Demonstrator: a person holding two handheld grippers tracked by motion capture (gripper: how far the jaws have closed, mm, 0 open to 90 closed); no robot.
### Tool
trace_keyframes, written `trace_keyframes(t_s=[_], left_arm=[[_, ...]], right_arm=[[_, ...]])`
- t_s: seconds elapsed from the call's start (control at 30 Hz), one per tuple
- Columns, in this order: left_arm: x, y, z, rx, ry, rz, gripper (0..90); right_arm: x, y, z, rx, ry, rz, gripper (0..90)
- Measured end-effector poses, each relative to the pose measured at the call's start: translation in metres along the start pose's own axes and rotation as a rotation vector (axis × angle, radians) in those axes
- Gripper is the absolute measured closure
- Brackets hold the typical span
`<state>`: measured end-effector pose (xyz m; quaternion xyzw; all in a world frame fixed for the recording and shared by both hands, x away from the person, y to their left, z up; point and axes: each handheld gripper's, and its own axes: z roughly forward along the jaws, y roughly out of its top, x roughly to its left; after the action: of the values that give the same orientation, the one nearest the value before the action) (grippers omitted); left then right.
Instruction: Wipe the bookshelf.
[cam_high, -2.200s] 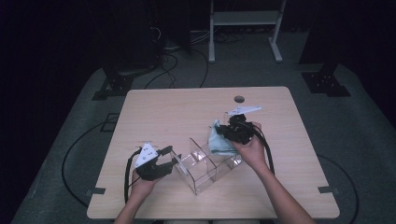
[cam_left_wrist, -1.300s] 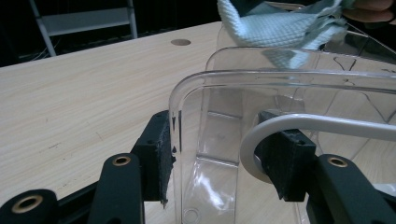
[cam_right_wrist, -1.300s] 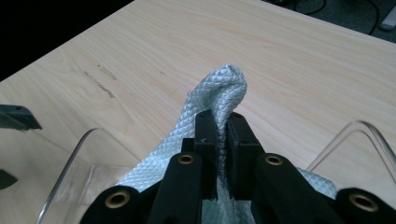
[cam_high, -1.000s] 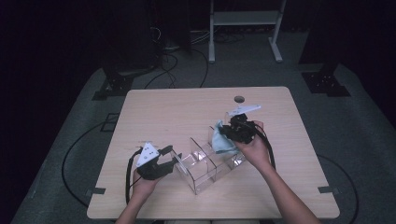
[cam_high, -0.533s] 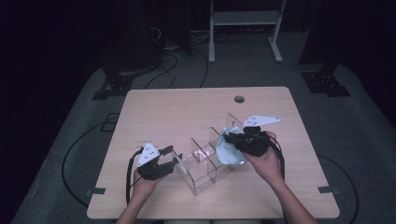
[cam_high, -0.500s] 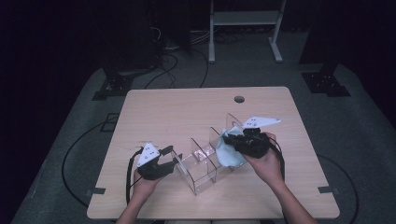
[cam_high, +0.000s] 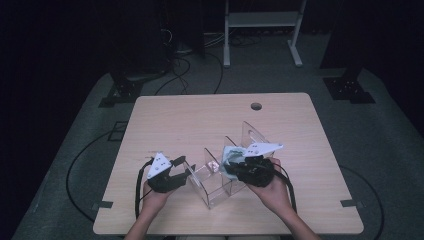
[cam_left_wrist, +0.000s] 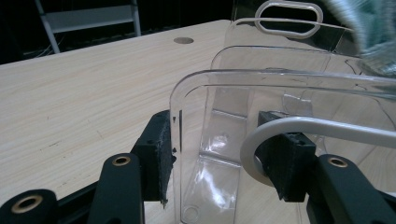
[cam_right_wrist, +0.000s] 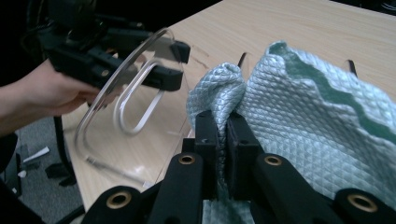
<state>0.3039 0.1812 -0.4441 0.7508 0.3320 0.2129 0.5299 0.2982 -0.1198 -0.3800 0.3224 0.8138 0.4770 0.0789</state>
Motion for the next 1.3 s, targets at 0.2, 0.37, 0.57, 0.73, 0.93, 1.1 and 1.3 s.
trace_keyframes(t_s=[0.2, 0.37, 0.57, 0.73, 0.93, 1.1, 1.3], left_arm=[[0.000, 0.000, 0.000, 0.001, 0.007, -0.004, 47.2], [0.000, 0.000, 0.000, 0.003, 0.006, -0.006, 47.2], [-0.001, 0.000, 0.001, 0.000, 0.010, 0.001, 47.4], [-0.001, 0.000, 0.001, 0.002, 0.013, -0.003, 47.3], [0.000, 0.000, 0.001, 0.001, 0.000, -0.002, 47.3], [-0.002, 0.001, 0.002, 0.002, 0.009, 0.003, 47.5], [-0.001, 0.001, 0.002, 0.002, 0.008, 0.005, 47.5]], right_arm=[[0.003, 0.001, -0.001, 0.004, -0.019, -0.017, 84.3], [0.011, -0.010, -0.011, 0.000, -0.022, -0.027, 84.4], [0.009, -0.001, 0.003, -0.012, -0.037, -0.028, 84.4], [0.007, 0.000, 0.006, -0.020, -0.037, -0.028, 84.5], [0.013, -0.010, -0.005, -0.019, -0.045, -0.038, 84.6], [0.011, 0.001, 0.006, -0.005, -0.062, -0.043, 84.5], [0.004, 0.021, 0.027, 0.021, -0.073, -0.041, 84.5]])
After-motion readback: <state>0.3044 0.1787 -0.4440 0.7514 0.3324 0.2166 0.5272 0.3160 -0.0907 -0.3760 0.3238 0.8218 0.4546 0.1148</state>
